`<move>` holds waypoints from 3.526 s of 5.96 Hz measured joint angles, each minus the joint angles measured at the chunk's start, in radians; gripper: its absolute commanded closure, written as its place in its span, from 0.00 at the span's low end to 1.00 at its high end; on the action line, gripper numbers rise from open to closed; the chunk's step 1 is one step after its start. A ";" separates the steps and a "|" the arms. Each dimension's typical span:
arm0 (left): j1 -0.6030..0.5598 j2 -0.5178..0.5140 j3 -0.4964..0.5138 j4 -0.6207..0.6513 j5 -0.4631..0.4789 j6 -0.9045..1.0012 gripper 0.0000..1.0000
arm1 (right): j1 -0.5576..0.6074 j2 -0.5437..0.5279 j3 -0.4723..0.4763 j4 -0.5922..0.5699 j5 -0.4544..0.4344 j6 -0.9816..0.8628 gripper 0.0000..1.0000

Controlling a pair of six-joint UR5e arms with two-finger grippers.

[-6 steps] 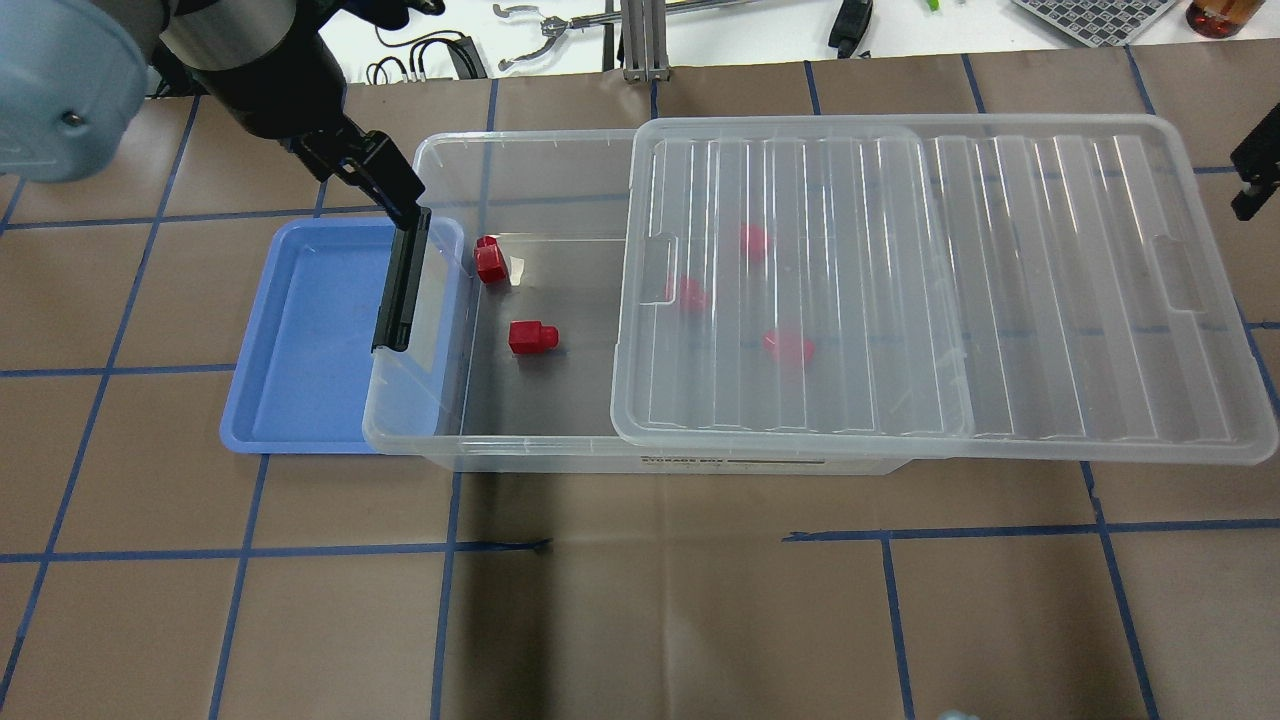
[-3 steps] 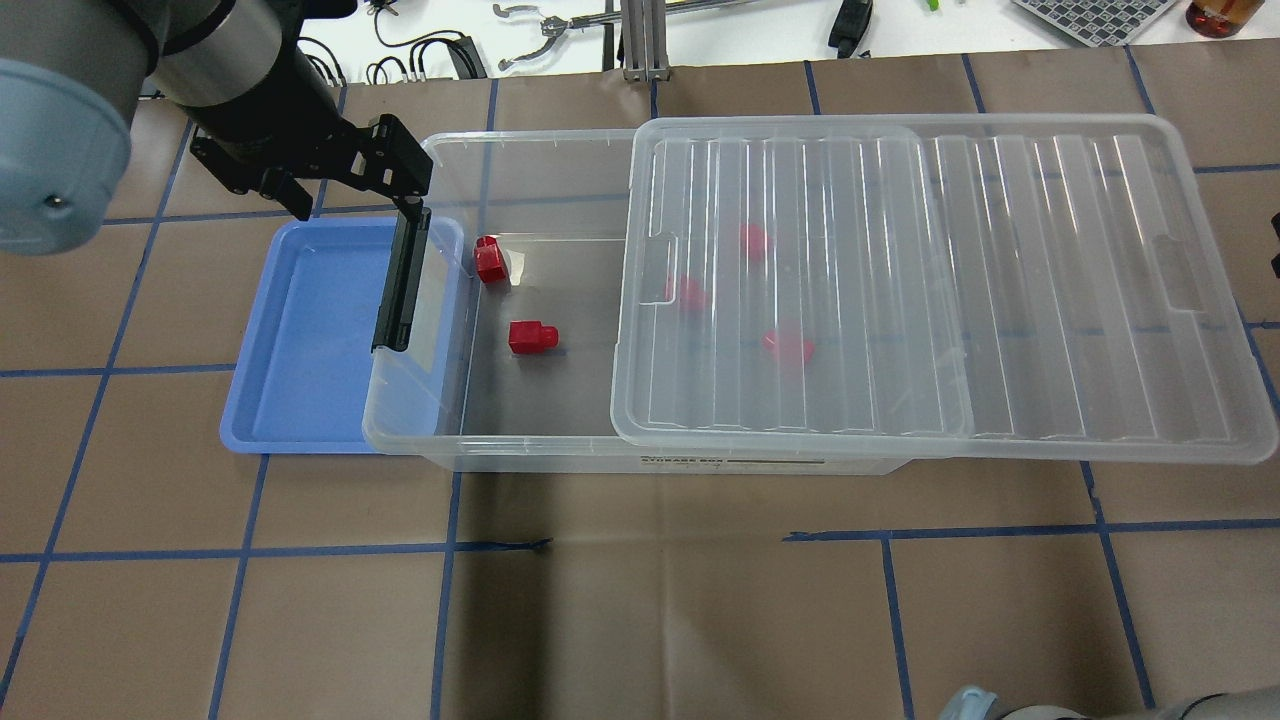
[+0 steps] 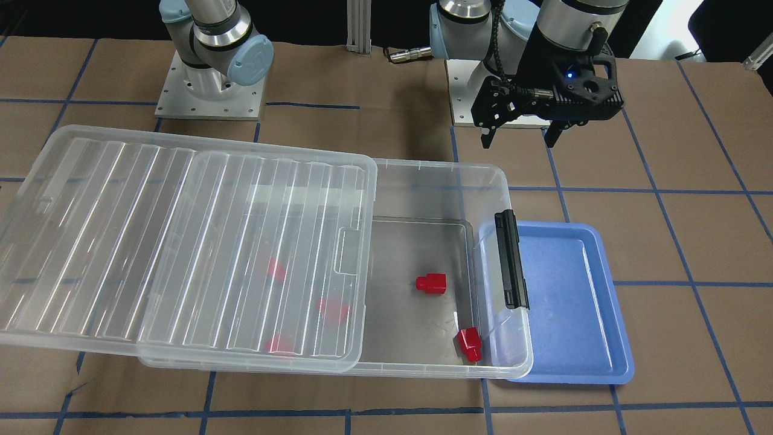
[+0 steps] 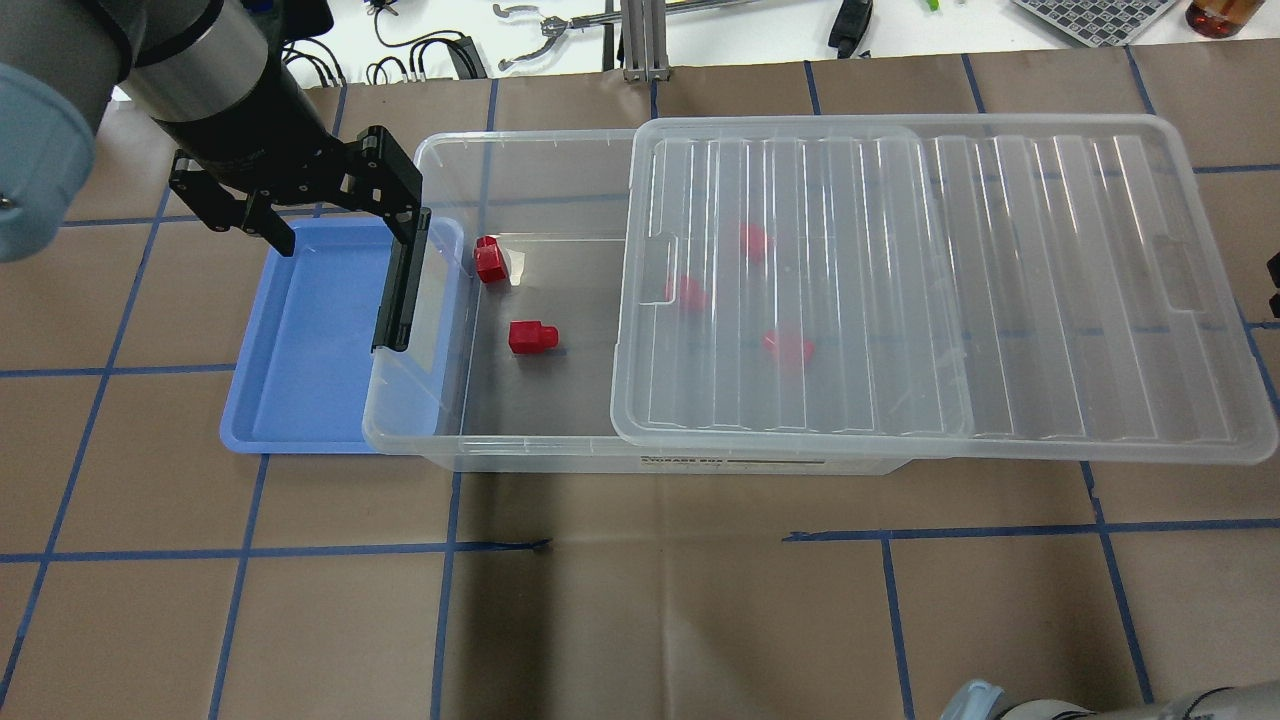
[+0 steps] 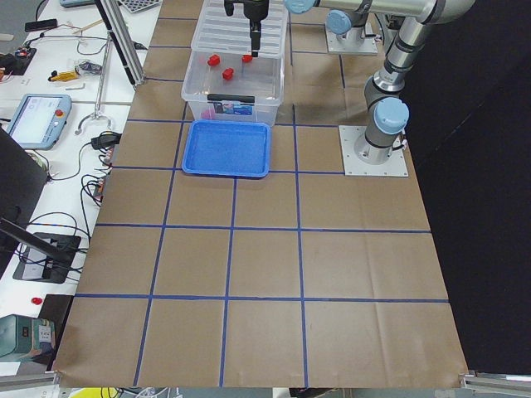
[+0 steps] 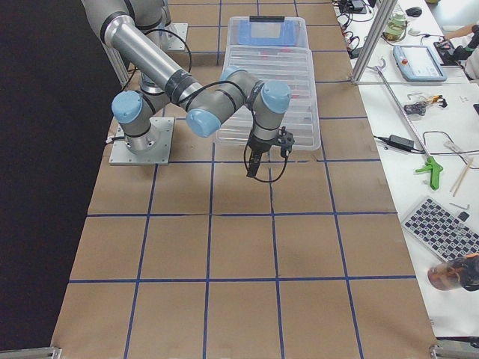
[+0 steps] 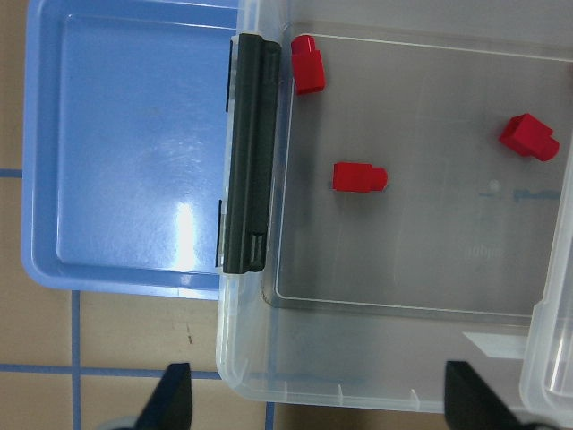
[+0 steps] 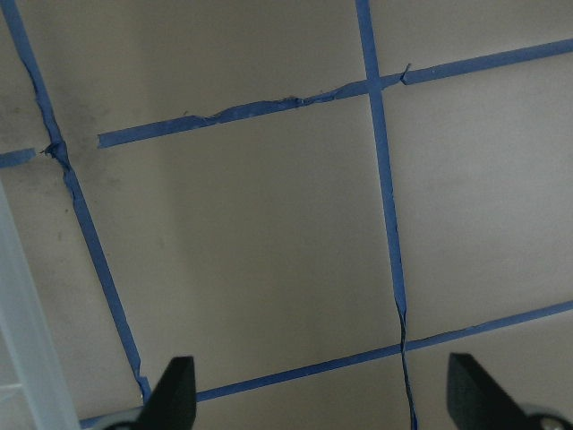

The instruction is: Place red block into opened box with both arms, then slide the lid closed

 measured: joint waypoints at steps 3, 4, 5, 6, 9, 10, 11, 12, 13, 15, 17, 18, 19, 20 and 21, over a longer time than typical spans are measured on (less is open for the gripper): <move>0.002 0.004 -0.003 -0.003 0.024 0.013 0.02 | 0.005 -0.013 0.023 0.010 0.028 0.005 0.00; 0.002 0.009 -0.007 -0.004 0.025 0.015 0.02 | 0.008 -0.014 0.028 0.016 0.053 0.006 0.00; 0.002 0.012 -0.009 -0.003 0.022 0.015 0.02 | 0.010 -0.015 0.035 0.019 0.067 0.005 0.00; 0.001 0.012 -0.008 -0.003 0.020 0.015 0.02 | 0.012 -0.016 0.042 0.020 0.074 0.005 0.00; 0.001 0.013 -0.007 -0.001 0.020 0.015 0.02 | 0.060 -0.020 0.046 0.023 0.091 0.007 0.00; 0.001 0.013 -0.008 0.002 0.021 0.015 0.02 | 0.075 -0.023 0.046 0.024 0.091 0.008 0.00; 0.002 0.011 -0.008 0.003 0.021 0.015 0.02 | 0.086 -0.025 0.046 0.024 0.092 0.010 0.00; 0.003 0.010 -0.009 0.004 0.022 0.015 0.02 | 0.105 -0.027 0.047 0.025 0.092 0.011 0.00; 0.003 0.010 -0.009 0.005 0.023 0.015 0.02 | 0.127 -0.031 0.048 0.029 0.092 0.013 0.00; 0.004 0.006 -0.008 0.019 0.022 0.014 0.02 | 0.150 -0.040 0.048 0.050 0.099 0.018 0.00; 0.003 0.002 -0.005 0.035 0.023 0.014 0.02 | 0.174 -0.040 0.051 0.055 0.112 0.020 0.00; 0.003 0.003 -0.007 0.037 0.023 0.015 0.02 | 0.187 -0.042 0.061 0.055 0.117 0.022 0.00; 0.003 0.003 -0.008 0.038 0.023 0.015 0.02 | 0.199 -0.050 0.074 0.055 0.128 0.028 0.00; 0.002 0.004 -0.008 0.039 0.023 0.015 0.02 | 0.209 -0.061 0.083 0.055 0.138 0.037 0.00; 0.003 0.003 -0.004 0.038 0.023 0.015 0.02 | 0.223 -0.064 0.089 0.055 0.142 0.049 0.00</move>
